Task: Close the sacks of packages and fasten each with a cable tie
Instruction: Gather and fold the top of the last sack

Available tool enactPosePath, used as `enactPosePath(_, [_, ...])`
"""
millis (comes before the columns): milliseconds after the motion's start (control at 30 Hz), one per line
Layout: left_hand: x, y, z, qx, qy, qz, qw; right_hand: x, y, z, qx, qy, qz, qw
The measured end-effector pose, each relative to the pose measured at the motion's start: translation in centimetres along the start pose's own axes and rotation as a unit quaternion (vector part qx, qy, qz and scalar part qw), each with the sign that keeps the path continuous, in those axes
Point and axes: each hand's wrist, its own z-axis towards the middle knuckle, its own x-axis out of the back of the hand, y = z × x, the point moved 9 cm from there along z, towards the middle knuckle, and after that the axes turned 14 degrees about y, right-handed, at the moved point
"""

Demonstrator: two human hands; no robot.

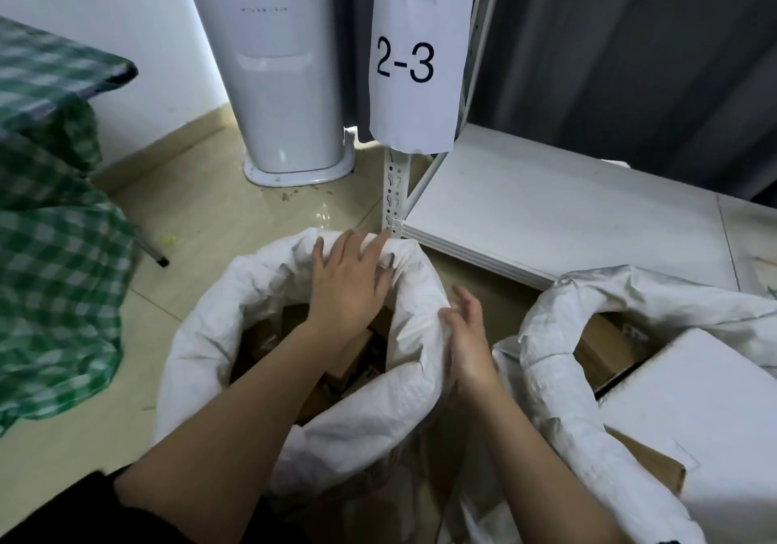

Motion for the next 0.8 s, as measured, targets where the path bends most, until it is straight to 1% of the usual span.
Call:
enactPosePath(67, [2.7,-1.5,-1.8,0.051,0.014,0.01,0.999,0.1,-0.4,-0.8,0.055,0.034,-0.078,0.995])
enactPosePath(133, [5.2,-4.6,-4.9,0.158,0.025,0.027,0.987,0.1,-0.7,-2.3,0.112,0.074,-0.18,0.974])
enactPosePath(167, [6.4,-6.6,-6.8,0.229,0.036,0.035,0.972,-0.1,-0.7,-3.1,0.137,0.089,-0.23,0.959])
enactPosePath(200, [7.7,-8.7,-9.3,0.312,0.055,0.04,0.948,-0.4,-0.7,-4.1,0.154,0.098,-0.272,0.945])
enactPosePath(267, [9.6,-12.4,-15.1,0.468,0.1,0.035,0.878,-1.1,-0.2,-5.6,0.161,0.101,-0.326,0.926])
enactPosePath(300, [10.0,-13.4,-17.8,0.526,0.11,0.028,0.843,-1.5,0.3,-6.2,0.162,0.097,-0.35,0.918])
enactPosePath(367, [9.7,-14.4,-22.6,0.612,0.094,0.009,0.785,-2.1,1.3,-6.8,0.159,0.088,-0.387,0.904])
enactPosePath(433, [8.1,-14.2,-26.0,0.681,0.045,-0.044,0.73,-2.3,2.6,-6.7,0.149,0.072,-0.408,0.898])
enactPosePath(500, [5.6,-13.6,-27.4,0.721,0.018,-0.149,0.676,-2.3,3.9,-6.3,0.133,0.037,-0.402,0.905])
enactPosePath(533, [4.7,-13.5,-27.3,0.724,0.009,-0.188,0.664,-2.5,4.3,-6.1,0.13,0.01,-0.39,0.911])
enactPosePath(567, [4.1,-13.4,-26.9,0.711,-0.008,-0.209,0.672,-2.7,4.5,-6.0,0.13,-0.017,-0.37,0.92])
enactPosePath(600, [3.6,-13.4,-26.3,0.688,-0.03,-0.216,0.692,-2.8,4.3,-5.8,0.127,-0.042,-0.335,0.933])
enactPosePath(633, [3.3,-13.6,-25.7,0.66,-0.036,-0.226,0.715,-2.9,3.8,-5.7,0.122,-0.063,-0.285,0.949])
enactPosePath(667, [3.2,-13.7,-24.9,0.635,-0.022,-0.259,0.728,-2.8,3.3,-5.5,0.105,-0.082,-0.23,0.964])
enactPosePath(700, [3.1,-13.8,-24.4,0.621,0.007,-0.319,0.716,-2.6,2.8,-5.2,0.08,-0.099,-0.176,0.976])
enactPosePath(733, [3.2,-13.7,-23.8,0.614,0.047,-0.402,0.677,-2.2,2.5,-4.7,0.041,-0.108,-0.114,0.987])
enactPosePath(767, [3.5,-13.6,-23.2,0.609,0.087,-0.491,0.617,-2.0,2.3,-4.1,-0.009,-0.113,-0.04,0.993])
enactPosePath(800, [3.4,-13.3,-22.6,0.602,0.116,-0.571,0.547,-1.9,2.2,-3.7,-0.062,-0.117,0.038,0.99])
